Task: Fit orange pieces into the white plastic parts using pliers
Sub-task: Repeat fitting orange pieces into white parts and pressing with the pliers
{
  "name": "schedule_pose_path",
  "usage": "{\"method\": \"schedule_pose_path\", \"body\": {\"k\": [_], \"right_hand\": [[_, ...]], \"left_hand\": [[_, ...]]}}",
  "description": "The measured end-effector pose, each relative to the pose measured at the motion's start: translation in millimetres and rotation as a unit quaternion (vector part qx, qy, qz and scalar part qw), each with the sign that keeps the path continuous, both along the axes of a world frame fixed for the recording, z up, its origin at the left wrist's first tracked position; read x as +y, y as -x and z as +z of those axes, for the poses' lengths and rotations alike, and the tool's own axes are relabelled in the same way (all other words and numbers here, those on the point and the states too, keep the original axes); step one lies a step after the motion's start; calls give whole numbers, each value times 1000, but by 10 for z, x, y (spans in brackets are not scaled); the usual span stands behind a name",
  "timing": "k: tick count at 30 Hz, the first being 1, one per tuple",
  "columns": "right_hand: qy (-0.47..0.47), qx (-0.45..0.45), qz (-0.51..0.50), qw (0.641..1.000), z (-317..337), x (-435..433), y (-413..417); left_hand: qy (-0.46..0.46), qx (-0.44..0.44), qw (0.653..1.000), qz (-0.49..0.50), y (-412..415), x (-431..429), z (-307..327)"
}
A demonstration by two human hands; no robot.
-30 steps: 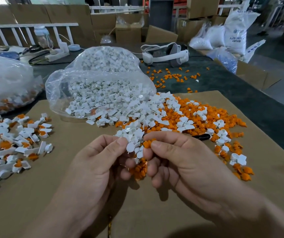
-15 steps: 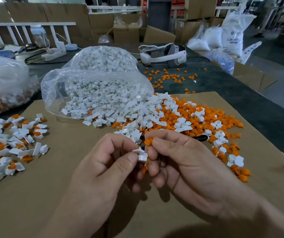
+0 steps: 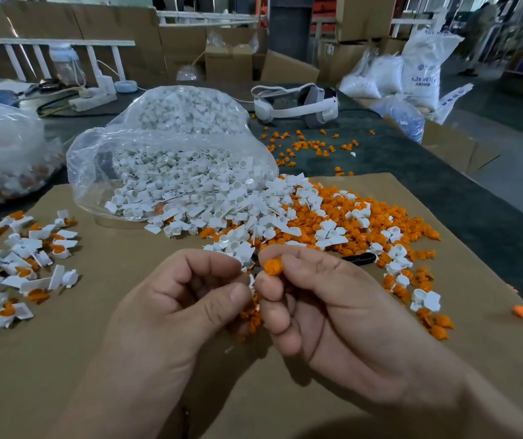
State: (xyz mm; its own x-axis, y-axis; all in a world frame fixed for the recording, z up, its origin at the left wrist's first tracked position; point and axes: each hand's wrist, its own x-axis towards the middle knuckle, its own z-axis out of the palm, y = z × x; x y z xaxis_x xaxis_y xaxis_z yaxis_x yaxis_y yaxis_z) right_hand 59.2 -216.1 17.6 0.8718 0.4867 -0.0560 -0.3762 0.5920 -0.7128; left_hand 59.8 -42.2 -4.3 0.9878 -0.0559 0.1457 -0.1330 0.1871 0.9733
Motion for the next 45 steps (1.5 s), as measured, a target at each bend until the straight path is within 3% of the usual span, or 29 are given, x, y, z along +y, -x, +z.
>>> {"method": "schedule_pose_path", "body": {"k": [8, 14, 19, 22, 26, 30, 34, 36, 39, 45], "right_hand": [[-20, 20, 17, 999, 21, -24, -1], [-23, 9, 11, 1000, 1, -31, -11], [23, -29, -35, 999, -60, -14, -21], [121, -87, -71, 986, -103, -2, -17], [342, -206, -126, 908, -146, 8, 45], [458, -291, -173, 822, -108, 42, 127], [576, -427, -211, 664, -56, 38, 148], [594, -460, -220, 622, -41, 32, 151], [613, -481, -213, 590, -18, 41, 135], [612, -507, -183, 579, -10, 42, 88]], "left_hand": [[85, 74, 994, 3, -10, -4, 83], [42, 74, 996, 16, -3, -22, 101], [89, 113, 990, 2, -11, -35, 39], [68, 101, 993, 7, -11, -23, 13], [61, 83, 995, 14, -9, -10, 20], [9, 76, 996, 38, 5, 3, 33], [-59, 41, 995, 74, 10, -11, 28], [-71, 42, 994, 75, -4, -20, 25], [-86, 51, 992, 77, -25, -14, -3], [-130, 24, 988, 78, -28, 3, -19]]}}
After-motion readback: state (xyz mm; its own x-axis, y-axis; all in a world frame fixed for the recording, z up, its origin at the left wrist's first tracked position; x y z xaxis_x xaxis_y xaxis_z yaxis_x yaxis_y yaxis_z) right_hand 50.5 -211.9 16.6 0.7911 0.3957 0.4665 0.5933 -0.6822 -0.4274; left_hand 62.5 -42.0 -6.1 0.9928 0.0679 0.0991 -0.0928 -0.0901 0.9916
